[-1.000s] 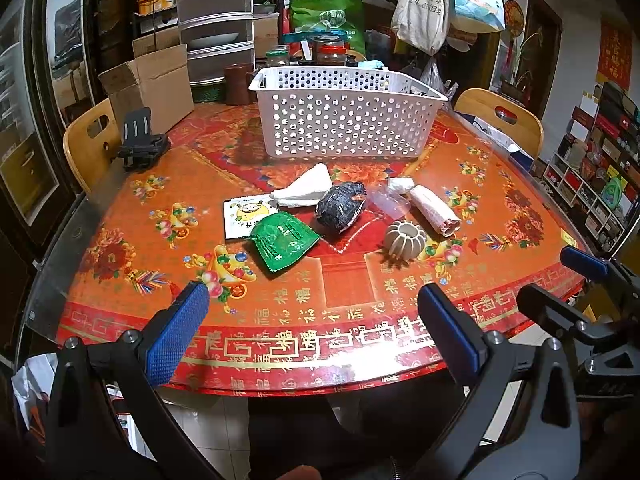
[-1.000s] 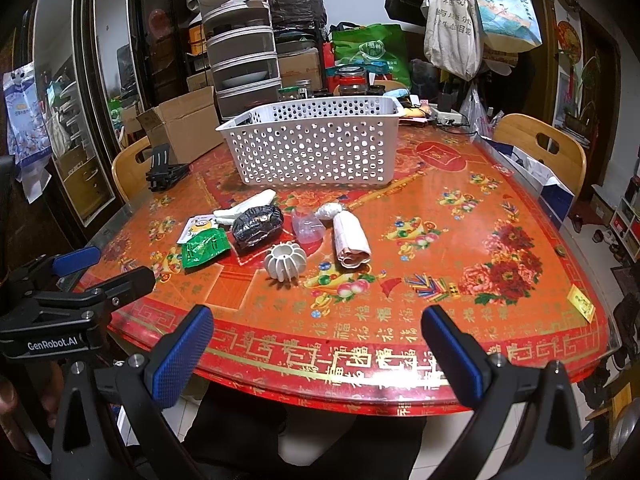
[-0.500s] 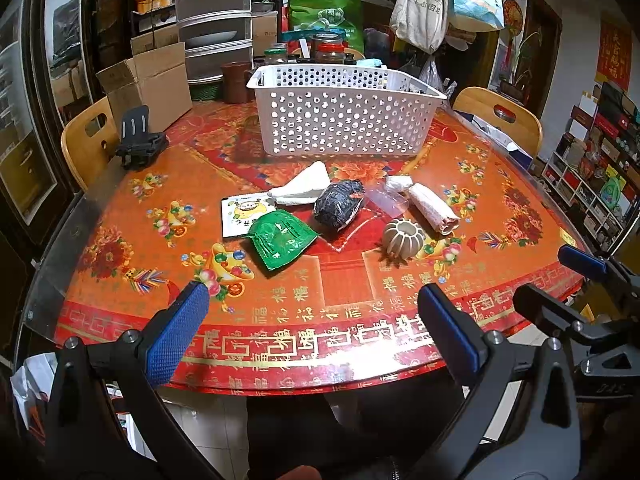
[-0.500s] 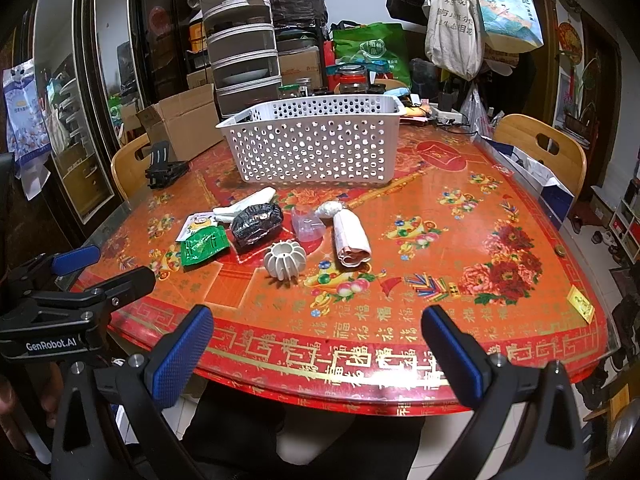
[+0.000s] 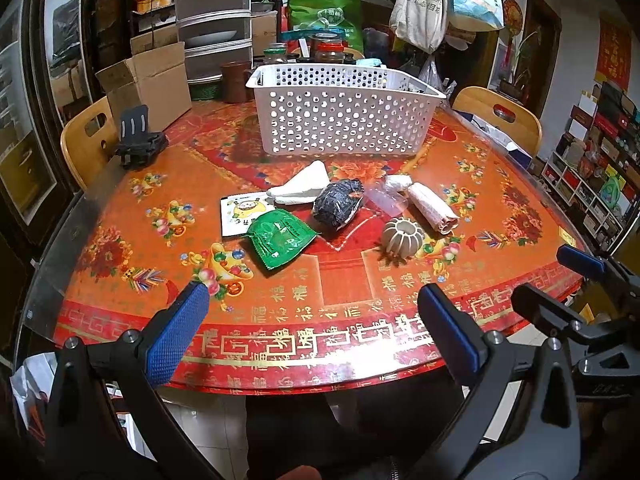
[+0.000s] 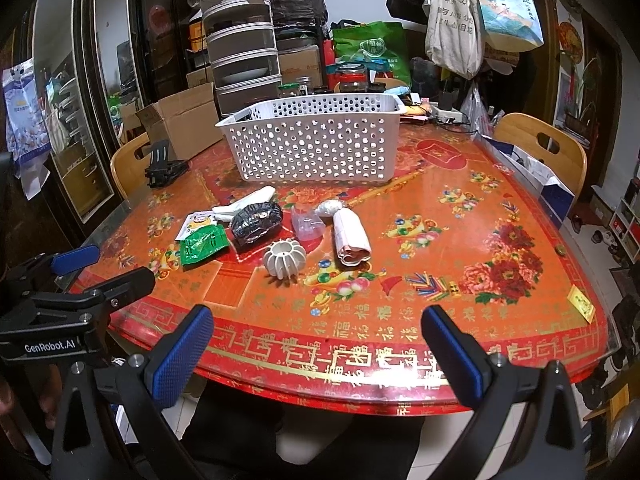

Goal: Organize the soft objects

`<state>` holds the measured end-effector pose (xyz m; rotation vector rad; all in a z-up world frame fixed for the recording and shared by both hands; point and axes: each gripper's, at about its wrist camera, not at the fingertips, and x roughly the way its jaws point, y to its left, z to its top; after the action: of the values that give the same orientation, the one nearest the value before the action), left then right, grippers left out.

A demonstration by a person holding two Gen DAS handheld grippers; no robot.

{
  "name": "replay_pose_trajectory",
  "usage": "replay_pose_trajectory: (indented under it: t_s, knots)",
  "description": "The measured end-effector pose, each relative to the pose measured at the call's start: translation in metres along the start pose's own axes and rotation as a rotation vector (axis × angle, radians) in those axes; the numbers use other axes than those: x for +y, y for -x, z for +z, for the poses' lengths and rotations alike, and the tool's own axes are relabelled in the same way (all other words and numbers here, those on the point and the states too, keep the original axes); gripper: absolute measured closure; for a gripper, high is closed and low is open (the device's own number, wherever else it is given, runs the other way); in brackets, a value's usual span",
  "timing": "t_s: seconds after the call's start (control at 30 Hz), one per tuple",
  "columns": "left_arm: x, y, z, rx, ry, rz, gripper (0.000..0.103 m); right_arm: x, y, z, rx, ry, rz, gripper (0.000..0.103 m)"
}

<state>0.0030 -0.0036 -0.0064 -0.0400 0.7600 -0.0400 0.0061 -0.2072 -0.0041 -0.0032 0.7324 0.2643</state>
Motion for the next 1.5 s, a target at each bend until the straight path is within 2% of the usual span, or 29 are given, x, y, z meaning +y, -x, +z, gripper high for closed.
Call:
replay_pose_trajectory:
  t_s: [0.33,0.37,0.43,0.47,0.5,0.57,0.6,0.67,0.73,0.8,0.93,1.07,1.17,1.3,1.4,1.43,1.5]
  knots:
    - [0.003,-0.001,0.001,-0.014,-0.001,0.011,0.000,-0.001,-0.004,-0.001,-0.001,-0.004,0.002,0.000]
    - [0.004,-0.001,0.002,-0.026,0.000,0.016,0.000,-0.003,-0.005,0.000,-0.013,-0.006,0.011,0.000]
    - [0.011,-0.004,0.004,-0.074,0.012,0.013,0.000,-0.015,-0.010,0.002,-0.072,-0.039,0.091,0.000]
    - [0.016,-0.009,0.005,-0.079,0.021,0.013,0.000,-0.025,-0.017,0.005,-0.109,-0.069,0.121,0.000]
    - [0.021,-0.019,0.008,-0.064,0.032,0.020,0.000,-0.030,-0.023,0.008,-0.119,-0.078,0.115,0.000]
    - [0.034,-0.048,0.011,0.000,0.047,0.051,0.000,-0.039,-0.048,0.017,-0.055,-0.063,0.075,0.000]
    - [0.038,-0.060,0.011,0.038,0.048,0.045,0.000,-0.043,-0.064,0.023,-0.004,-0.067,0.060,0.000]
    - [0.049,-0.083,0.009,0.108,0.069,0.011,0.000,-0.051,-0.083,0.029,0.042,-0.096,0.035,0.000]
    - [0.060,-0.093,0.010,0.125,0.112,-0.046,0.000,-0.056,-0.100,0.035,0.076,-0.099,0.037,0.004]
    - [0.066,-0.099,0.011,0.124,0.130,-0.089,0.000,-0.058,-0.113,0.039,0.096,-0.096,0.037,0.013]
    - [0.063,-0.112,0.018,0.127,0.087,-0.062,0.001,-0.057,-0.132,0.039,0.136,-0.087,0.083,0.022]
    - [0.055,-0.130,0.026,0.151,0.074,-0.051,0.018,-0.056,-0.141,0.042,0.137,-0.068,0.097,0.025]
    - [0.053,-0.142,0.030,0.164,0.062,-0.017,0.024,-0.055,-0.147,0.045,0.147,-0.059,0.097,0.032]
    - [0.050,-0.148,0.036,0.165,0.058,-0.017,0.032,-0.057,-0.150,0.047,0.140,-0.048,0.082,0.042]
    - [0.045,-0.150,0.038,0.158,0.041,-0.004,0.046,-0.058,-0.152,0.048,0.136,-0.040,0.080,0.051]
    - [0.044,-0.150,0.038,0.152,0.035,0.003,0.058,-0.058,-0.153,0.048,0.136,-0.037,0.086,0.052]
    - [0.044,-0.149,0.038,0.148,0.038,0.007,0.063,-0.057,-0.153,0.047,0.134,-0.033,0.104,0.060]
